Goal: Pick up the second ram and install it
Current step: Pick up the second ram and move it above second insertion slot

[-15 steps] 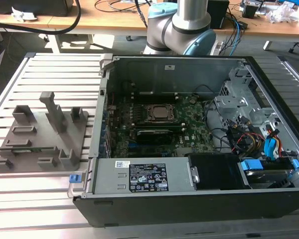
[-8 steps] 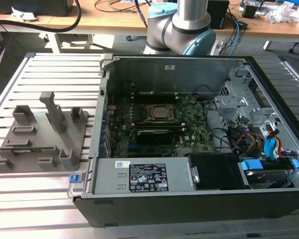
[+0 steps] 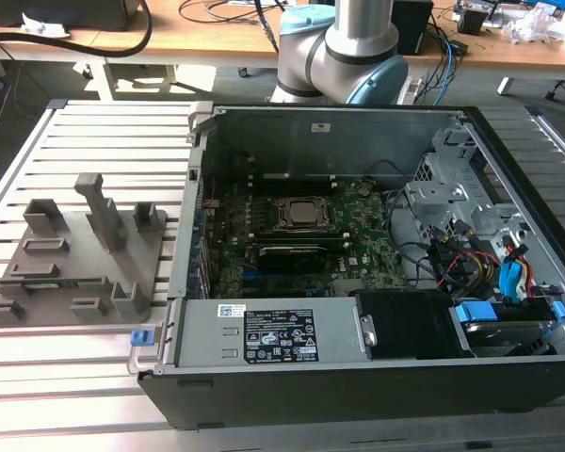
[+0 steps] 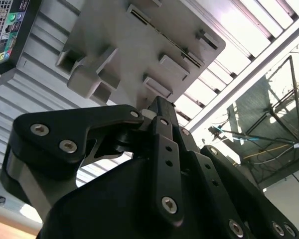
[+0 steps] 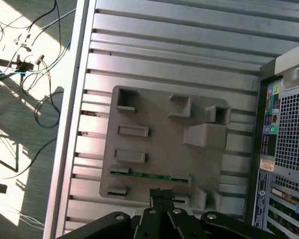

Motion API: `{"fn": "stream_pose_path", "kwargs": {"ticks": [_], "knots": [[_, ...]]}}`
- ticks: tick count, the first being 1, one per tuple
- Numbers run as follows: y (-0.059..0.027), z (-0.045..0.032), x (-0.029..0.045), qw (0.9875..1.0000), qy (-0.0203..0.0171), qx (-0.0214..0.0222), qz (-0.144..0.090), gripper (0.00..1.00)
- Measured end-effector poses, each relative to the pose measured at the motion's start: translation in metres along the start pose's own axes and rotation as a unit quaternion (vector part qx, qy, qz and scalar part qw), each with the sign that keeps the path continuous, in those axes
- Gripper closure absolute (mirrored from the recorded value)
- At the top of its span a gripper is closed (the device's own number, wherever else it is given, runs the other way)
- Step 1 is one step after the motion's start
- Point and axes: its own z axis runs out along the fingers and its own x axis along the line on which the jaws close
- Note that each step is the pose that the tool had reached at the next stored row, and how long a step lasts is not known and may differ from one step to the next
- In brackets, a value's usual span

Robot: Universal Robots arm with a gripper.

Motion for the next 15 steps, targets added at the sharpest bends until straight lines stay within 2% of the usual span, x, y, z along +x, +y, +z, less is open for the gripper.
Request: {"fn": "stream_pose_path", "kwargs": {"ticks": [5, 9, 12, 15], "knots": [[0.0000, 0.0000, 0.0000, 0.9997, 0.0011, -0.0006, -0.025, 0.89], [0.0000, 0.0000, 0.0000, 0.9986, 0.0023, -0.0013, -0.053, 0.89], [0.0000, 0.0000, 0.0000, 0.9974, 0.0031, -0.0017, -0.071, 0.89], [0.0000, 0.0000, 0.0000, 0.9955, 0.0042, -0.0023, -0.095, 0.89]]}}
